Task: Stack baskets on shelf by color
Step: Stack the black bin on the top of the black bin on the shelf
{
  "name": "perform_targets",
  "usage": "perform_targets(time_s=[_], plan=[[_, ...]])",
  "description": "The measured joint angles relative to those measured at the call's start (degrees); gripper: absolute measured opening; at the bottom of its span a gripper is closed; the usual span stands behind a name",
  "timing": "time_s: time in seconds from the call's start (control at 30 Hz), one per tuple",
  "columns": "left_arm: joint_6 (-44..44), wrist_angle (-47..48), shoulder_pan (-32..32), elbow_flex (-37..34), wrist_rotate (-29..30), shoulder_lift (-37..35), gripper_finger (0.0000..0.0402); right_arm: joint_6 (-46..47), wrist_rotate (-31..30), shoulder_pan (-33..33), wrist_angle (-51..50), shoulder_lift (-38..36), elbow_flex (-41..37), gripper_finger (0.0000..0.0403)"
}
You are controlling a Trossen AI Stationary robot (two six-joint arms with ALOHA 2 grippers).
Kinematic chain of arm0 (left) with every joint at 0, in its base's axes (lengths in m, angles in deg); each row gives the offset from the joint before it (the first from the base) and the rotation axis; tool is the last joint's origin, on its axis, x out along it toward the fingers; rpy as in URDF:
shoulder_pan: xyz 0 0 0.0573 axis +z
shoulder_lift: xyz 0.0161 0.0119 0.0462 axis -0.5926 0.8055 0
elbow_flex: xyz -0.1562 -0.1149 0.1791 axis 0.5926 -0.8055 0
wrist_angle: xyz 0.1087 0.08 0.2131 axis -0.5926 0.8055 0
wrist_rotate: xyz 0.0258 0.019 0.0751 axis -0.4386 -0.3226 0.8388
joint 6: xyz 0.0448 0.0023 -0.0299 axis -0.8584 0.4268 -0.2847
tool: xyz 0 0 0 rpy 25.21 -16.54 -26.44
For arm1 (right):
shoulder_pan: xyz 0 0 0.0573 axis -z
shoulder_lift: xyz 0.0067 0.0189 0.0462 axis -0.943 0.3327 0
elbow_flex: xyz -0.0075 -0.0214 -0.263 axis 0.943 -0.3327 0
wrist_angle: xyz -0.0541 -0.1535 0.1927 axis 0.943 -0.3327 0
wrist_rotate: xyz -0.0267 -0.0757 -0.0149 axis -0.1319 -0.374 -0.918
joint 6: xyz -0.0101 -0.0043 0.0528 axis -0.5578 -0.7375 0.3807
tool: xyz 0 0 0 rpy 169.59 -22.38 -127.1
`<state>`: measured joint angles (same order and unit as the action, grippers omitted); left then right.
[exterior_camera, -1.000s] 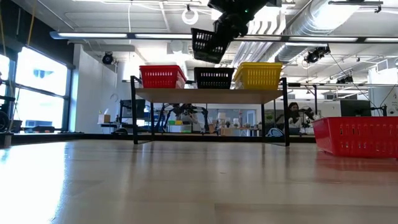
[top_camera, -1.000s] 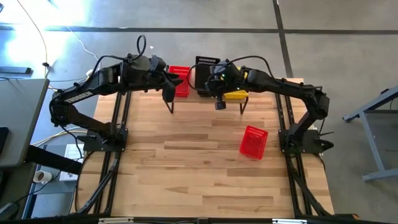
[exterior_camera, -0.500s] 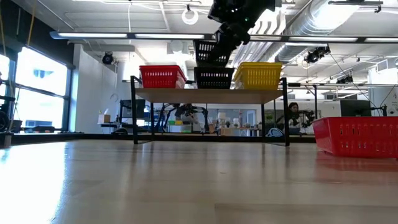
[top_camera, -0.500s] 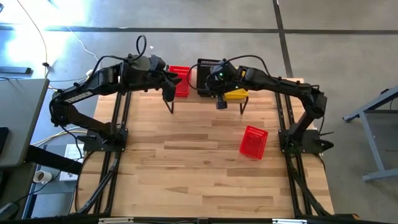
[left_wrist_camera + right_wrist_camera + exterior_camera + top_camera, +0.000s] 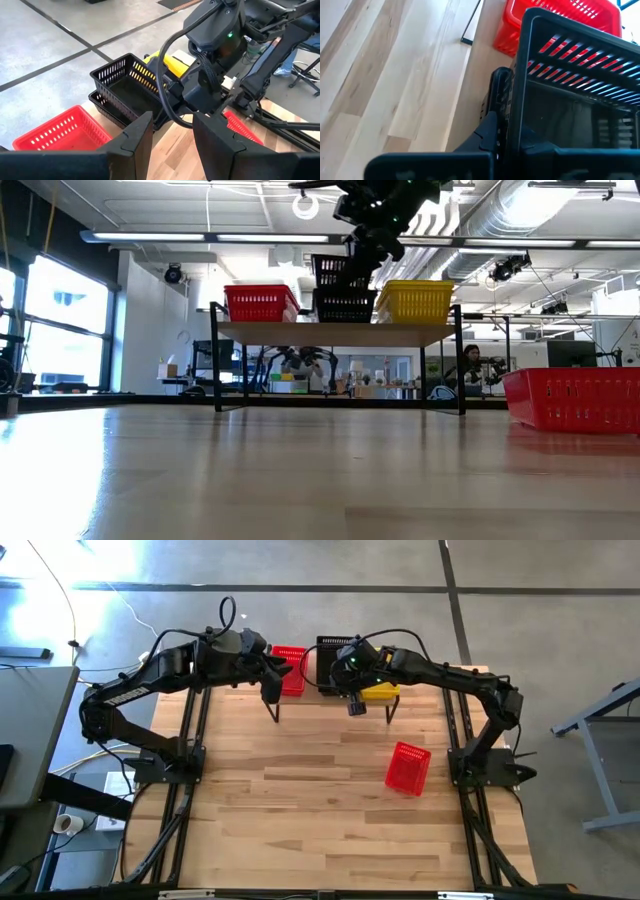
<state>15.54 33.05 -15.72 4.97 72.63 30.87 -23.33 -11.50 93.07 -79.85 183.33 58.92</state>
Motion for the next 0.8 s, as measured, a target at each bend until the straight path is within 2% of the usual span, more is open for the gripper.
perform_targets(time_s=[0.57, 0.8], plan=[[0.02, 0.0, 0.0, 0.0, -0.02, 0.0, 0.0129, -0.3, -2.53, -0.44, 0.1, 0.0, 0.0, 0.0003], [0.04, 0.0, 0.0, 0.0, -0.02, 0.0, 0.0129, 0.92, -2.62, -0.48, 0.07, 0.0, 0.0, 0.0058]])
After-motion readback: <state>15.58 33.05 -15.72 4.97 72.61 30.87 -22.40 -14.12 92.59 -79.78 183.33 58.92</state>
